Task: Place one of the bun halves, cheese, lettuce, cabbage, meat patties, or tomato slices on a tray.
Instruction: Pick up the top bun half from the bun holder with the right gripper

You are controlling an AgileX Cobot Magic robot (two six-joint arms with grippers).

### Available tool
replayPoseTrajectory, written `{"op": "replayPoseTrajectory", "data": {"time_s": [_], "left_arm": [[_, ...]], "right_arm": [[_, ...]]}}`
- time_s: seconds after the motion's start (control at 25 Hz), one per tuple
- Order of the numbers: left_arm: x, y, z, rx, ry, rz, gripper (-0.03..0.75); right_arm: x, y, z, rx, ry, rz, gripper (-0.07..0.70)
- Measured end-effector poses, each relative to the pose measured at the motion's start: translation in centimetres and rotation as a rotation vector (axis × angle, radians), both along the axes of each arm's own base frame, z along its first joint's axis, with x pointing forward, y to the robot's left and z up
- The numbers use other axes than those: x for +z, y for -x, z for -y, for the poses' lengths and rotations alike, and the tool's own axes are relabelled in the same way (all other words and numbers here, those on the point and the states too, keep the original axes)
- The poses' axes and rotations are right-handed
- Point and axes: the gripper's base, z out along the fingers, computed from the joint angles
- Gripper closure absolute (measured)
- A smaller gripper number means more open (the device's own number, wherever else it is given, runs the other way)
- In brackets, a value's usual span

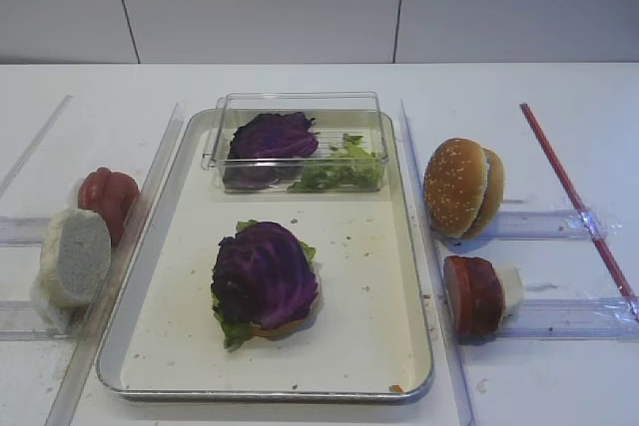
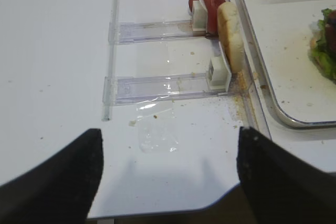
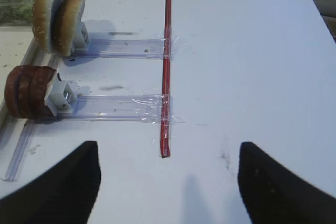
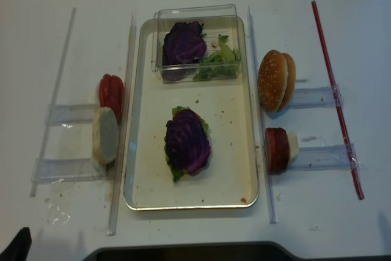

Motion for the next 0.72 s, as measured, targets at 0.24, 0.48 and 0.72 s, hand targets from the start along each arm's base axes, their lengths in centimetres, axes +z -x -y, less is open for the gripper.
{"op": "replayPoseTrajectory", "data": {"time_s": [0.24,0.48,0.72], "left_arm": [[0.00,0.00,0.00,0.000,0.000,0.000,0.226],[0.00,0.00,0.00,0.000,0.000,0.000,0.226],[0.00,0.00,0.00,0.000,0.000,0.000,0.226]], "right_arm": [[0.00,0.00,0.00,0.000,0.000,0.000,0.076],[0.00,0.00,0.00,0.000,0.000,0.000,0.076],[0.00,0.00,0.00,0.000,0.000,0.000,0.076]]}}
